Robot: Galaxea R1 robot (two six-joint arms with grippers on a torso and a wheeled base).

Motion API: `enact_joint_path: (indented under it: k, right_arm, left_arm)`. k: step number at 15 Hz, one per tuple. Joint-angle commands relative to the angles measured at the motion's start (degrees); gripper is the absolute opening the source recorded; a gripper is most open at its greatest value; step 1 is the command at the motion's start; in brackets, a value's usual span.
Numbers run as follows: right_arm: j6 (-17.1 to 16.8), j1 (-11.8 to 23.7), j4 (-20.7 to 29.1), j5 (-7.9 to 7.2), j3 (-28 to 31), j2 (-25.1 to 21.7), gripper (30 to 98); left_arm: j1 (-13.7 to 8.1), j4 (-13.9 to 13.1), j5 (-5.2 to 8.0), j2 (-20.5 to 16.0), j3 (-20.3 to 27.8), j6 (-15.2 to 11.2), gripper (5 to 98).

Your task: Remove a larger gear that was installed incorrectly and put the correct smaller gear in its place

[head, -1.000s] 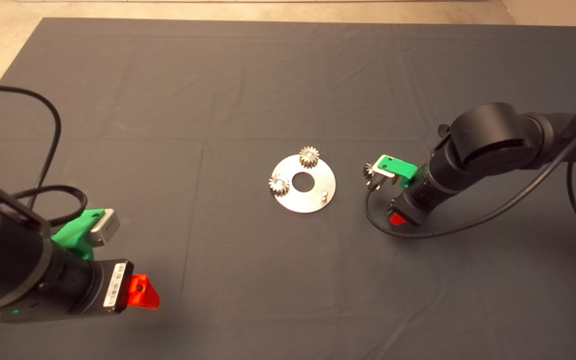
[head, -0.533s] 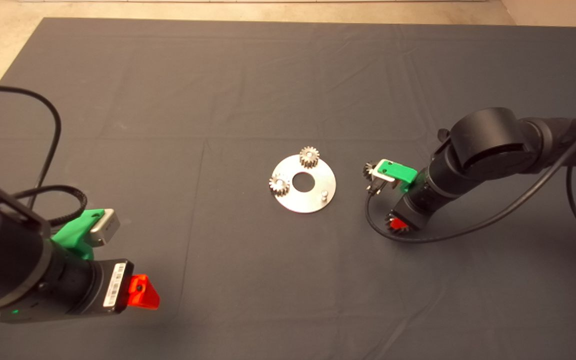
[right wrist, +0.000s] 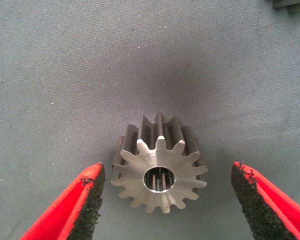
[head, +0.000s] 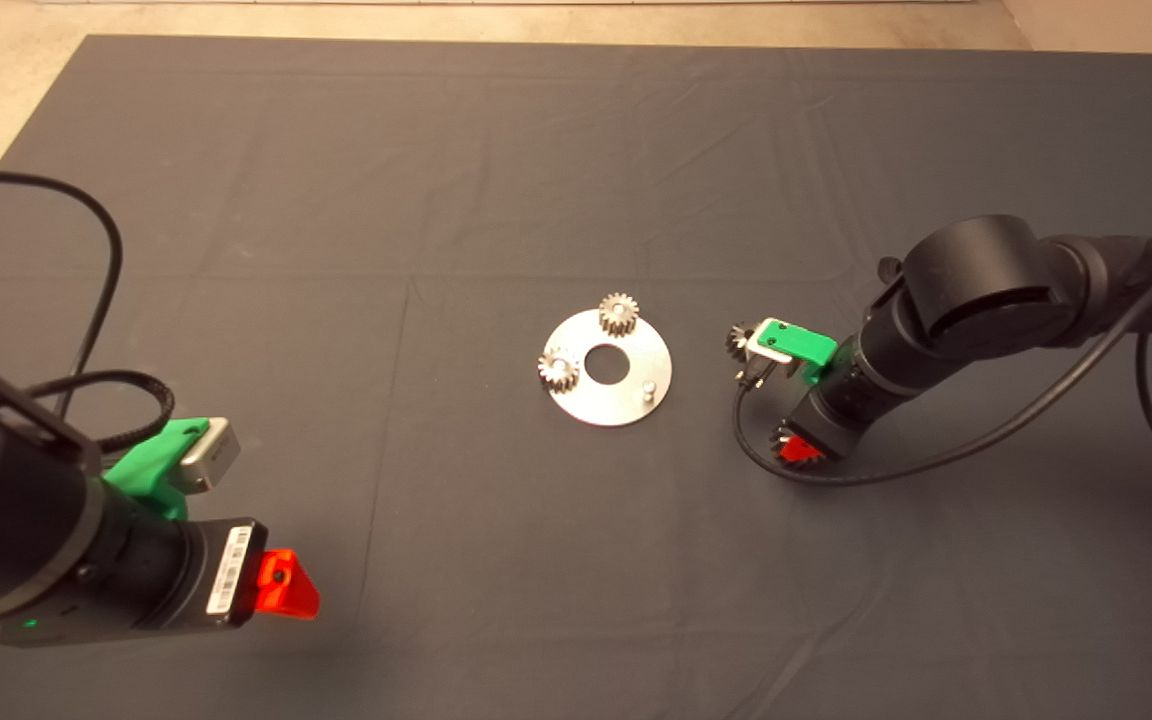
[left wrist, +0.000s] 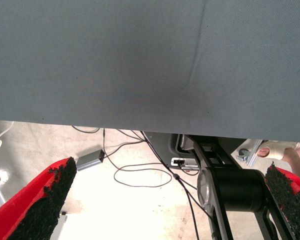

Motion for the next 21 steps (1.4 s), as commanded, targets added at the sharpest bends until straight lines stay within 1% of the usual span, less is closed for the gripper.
enact_joint_path:
  k: [1,2,4,6,7,8,13,16,18,21]
  right_arm:
    - [-0.1,1.1,-2.5,-7.41,-0.2,0.2,67.4]
    - [-0.1,1.1,-2.5,-7.41,-0.4,0.4,67.8]
    - [0.4,1.1,-2.4,-7.41,-1.8,0.4,72.3]
    - [0.5,1.1,-2.3,-7.41,-3.6,0.7,72.7]
    - [0.5,1.1,-2.3,-7.41,-3.6,1.0,74.4]
    - [0.6,1.1,-2.3,-7.41,-3.8,1.5,77.4]
    - [1.2,1.8,-2.0,-7.41,-5.1,1.7,77.5]
    - [1.6,3.8,-1.9,-7.41,-5.6,1.6,77.5]
    - [2.7,5.0,-1.9,-7.41,-5.7,1.6,77.5]
    - [3.0,5.7,-1.9,-7.41,-6.6,1.7,77.5]
  left_arm:
    - [-0.4,-1.3,7.12,-0.1,0.9,-0.4,97.7]
    - [-0.4,-1.4,7.12,-0.1,0.9,-0.4,97.7]
    - [-0.4,-1.3,7.03,-0.1,0.9,-0.4,97.7]
    - [-0.4,-1.3,7.08,-0.1,0.9,-0.4,97.7]
    - [-0.4,-1.3,7.12,-0.1,0.9,-0.4,97.7]
    - [-0.4,-1.4,7.12,0.0,0.9,-0.4,97.7]
    - [-0.4,-1.3,7.03,0.0,0.9,-0.5,97.7]
    - [-0.4,-1.3,7.03,-0.1,0.9,-0.5,97.7]
    - [-0.4,-1.4,6.95,-0.1,0.9,-0.6,97.7]
    - [-0.4,-1.3,6.93,-0.1,0.9,-0.6,97.7]
